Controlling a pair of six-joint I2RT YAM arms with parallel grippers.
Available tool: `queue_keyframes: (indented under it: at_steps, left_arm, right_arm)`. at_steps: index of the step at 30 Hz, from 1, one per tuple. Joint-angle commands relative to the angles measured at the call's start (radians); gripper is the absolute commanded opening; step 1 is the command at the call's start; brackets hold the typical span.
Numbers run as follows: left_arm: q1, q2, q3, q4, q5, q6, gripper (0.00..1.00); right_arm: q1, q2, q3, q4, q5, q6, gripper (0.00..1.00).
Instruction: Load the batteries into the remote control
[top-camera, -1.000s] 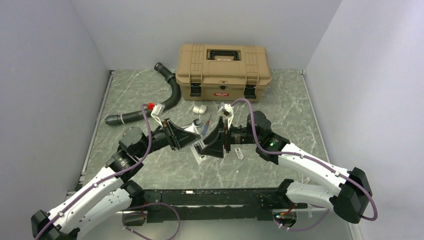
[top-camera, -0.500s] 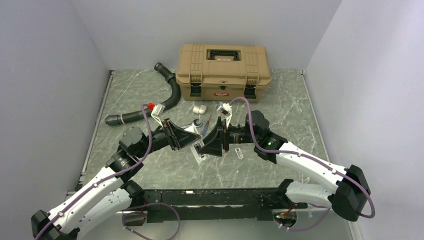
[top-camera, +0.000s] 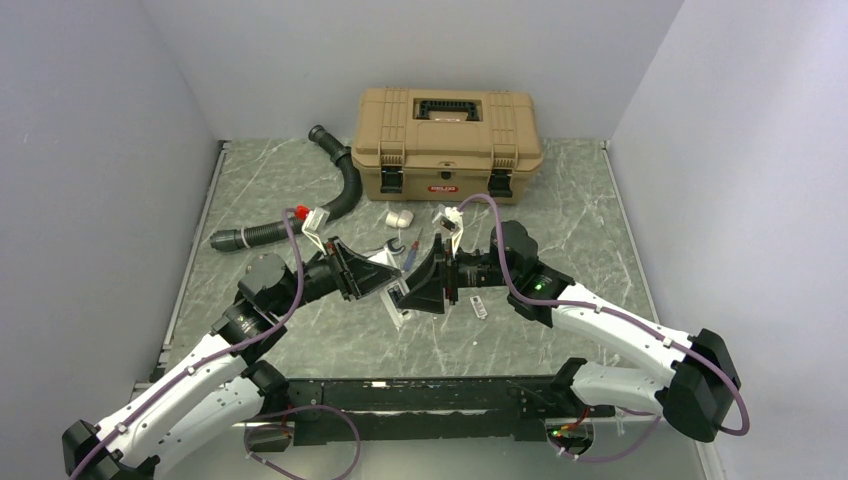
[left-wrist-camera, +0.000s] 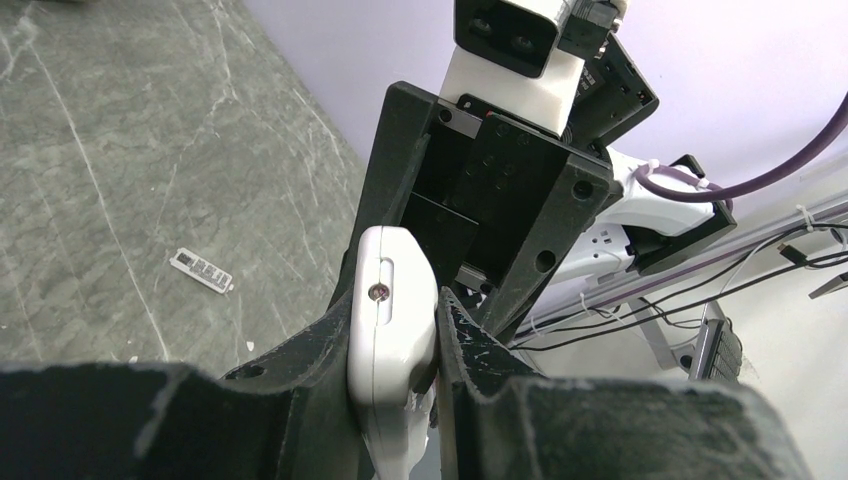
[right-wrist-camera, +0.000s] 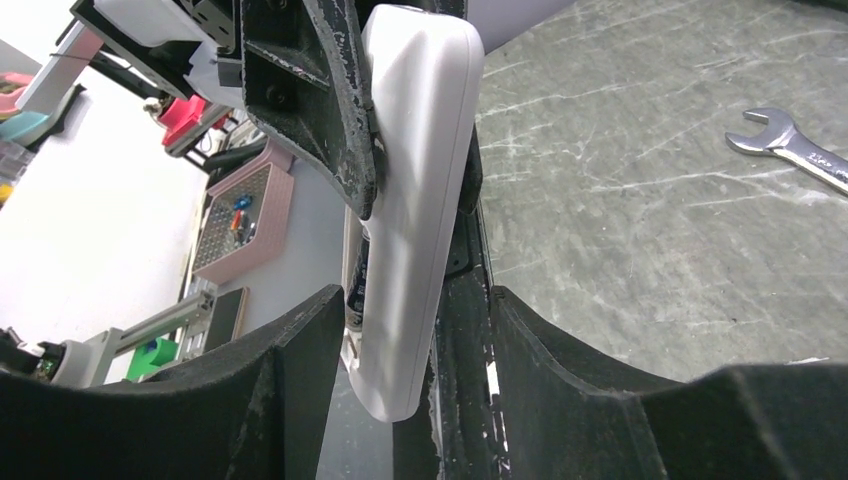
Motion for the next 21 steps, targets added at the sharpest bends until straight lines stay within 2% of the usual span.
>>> queue_keyframes:
  at_steps: [1, 14, 21]
  left_arm:
    - [-0.002, -0.015, 0.035, 0.034, -0.011, 0.003, 0.00]
    - [-0.002, -0.011, 0.036, 0.037, -0.012, 0.001, 0.00]
    - [-0.002, -0.018, 0.035, 0.030, -0.016, 0.005, 0.00]
  right_arm:
    - [0.002, -0.001, 0.022, 0.062, -0.027, 0.006, 0.58]
    - [0.012, 0.024, 0.045, 0.029, -0.019, -0.018, 0.55]
    - [0.013, 0.033, 0.047, 0.029, -0.029, -0.018, 0.38]
